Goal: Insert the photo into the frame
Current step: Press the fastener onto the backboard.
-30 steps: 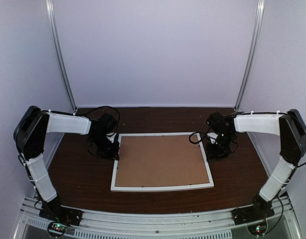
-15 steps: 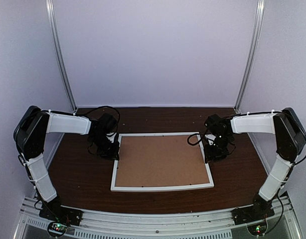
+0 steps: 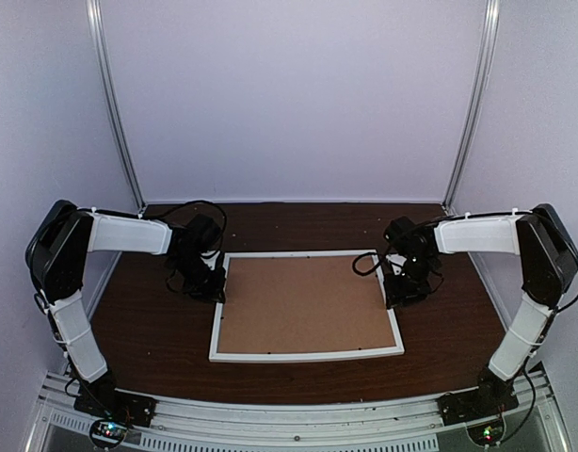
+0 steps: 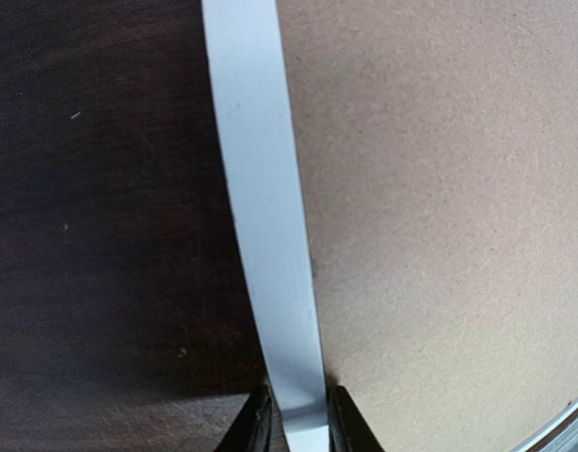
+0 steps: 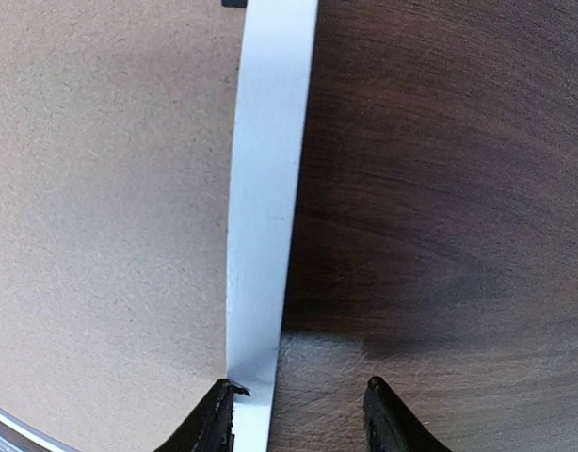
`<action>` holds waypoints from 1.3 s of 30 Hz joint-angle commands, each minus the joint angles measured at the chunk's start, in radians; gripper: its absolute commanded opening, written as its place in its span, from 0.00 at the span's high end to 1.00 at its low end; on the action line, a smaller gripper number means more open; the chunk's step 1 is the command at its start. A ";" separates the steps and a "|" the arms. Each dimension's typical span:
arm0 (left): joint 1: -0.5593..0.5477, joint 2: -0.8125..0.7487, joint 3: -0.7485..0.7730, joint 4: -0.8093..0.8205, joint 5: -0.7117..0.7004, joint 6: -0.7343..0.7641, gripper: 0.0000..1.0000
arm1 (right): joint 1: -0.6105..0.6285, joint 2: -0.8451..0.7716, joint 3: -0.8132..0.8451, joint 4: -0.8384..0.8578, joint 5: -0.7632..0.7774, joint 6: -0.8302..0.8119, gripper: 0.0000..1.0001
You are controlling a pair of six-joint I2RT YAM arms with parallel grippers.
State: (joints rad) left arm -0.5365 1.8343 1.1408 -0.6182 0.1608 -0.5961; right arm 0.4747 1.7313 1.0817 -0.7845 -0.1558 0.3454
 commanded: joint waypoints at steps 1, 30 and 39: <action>-0.002 0.011 -0.004 0.041 -0.020 0.009 0.77 | 0.038 0.023 -0.029 0.035 -0.020 0.026 0.53; -0.002 -0.035 0.019 0.058 -0.029 0.025 0.39 | 0.037 -0.139 -0.096 0.037 -0.065 0.043 0.51; -0.002 -0.176 -0.044 0.119 -0.045 0.057 0.11 | 0.036 -0.172 -0.219 0.122 -0.133 0.079 0.53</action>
State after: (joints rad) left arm -0.5369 1.7538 1.1347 -0.5804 0.1219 -0.5655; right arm 0.5148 1.5894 0.8974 -0.7200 -0.2466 0.3973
